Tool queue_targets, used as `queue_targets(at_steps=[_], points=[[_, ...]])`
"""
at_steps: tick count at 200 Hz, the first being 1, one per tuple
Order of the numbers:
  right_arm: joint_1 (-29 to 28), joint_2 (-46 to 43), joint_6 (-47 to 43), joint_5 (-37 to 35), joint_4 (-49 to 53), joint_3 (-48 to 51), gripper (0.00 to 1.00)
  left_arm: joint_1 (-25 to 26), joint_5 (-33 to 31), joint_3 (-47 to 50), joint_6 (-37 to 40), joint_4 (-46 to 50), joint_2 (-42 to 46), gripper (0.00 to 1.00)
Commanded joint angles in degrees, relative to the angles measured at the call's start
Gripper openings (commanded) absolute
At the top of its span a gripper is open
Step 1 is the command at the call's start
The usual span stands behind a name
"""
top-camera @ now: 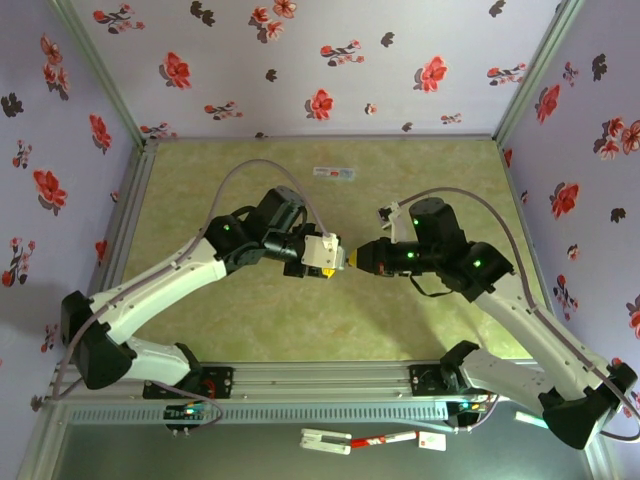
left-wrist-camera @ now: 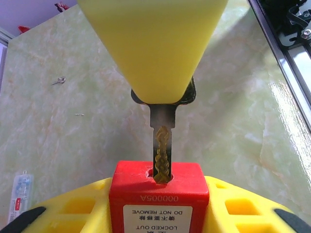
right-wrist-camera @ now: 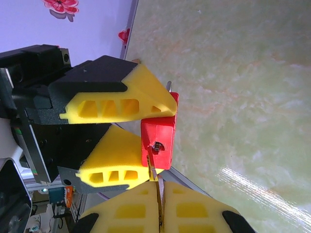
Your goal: Unlock with the key
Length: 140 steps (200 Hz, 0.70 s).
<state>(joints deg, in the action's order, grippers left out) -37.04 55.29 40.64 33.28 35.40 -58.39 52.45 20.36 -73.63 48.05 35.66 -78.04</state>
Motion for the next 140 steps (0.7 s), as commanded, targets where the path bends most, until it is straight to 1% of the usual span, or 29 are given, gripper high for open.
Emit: queue_targets(at_steps=[1, 52, 75, 97, 123, 140], points=[[-0.43, -0.17, 0.45, 0.61, -1.47, 1.33, 0.0, 0.81, 2.12, -2.35, -1.38, -1.11, -0.53, 0.0], [-0.49, -0.23, -0.03, 0.26, -1.3, 2.29, 0.0, 0.82, 2.14, -3.11, -1.82, -0.56, -0.66, 0.0], [-0.62, 0.08, -0.29, 0.18, -1.73, 2.25, 0.0, 0.91, 3.49, -3.59, -2.23, -0.04, -0.98, 0.0], [-1.31, 0.93, -2.4, -0.29, -0.74, 2.04, 0.0, 0.9, 4.65, -4.06, -3.01, -0.12, -1.09, 0.0], [-1.55, 1.57, -3.9, -0.36, -1.2, 1.78, 0.0, 2.4, 4.71, -5.38, -2.53, 1.29, -2.22, 0.0], [-1.72, 2.19, -5.11, -0.4, -1.02, 1.19, 0.0, 3.23, 4.64, -6.31, -4.05, 1.08, -3.13, 0.0]])
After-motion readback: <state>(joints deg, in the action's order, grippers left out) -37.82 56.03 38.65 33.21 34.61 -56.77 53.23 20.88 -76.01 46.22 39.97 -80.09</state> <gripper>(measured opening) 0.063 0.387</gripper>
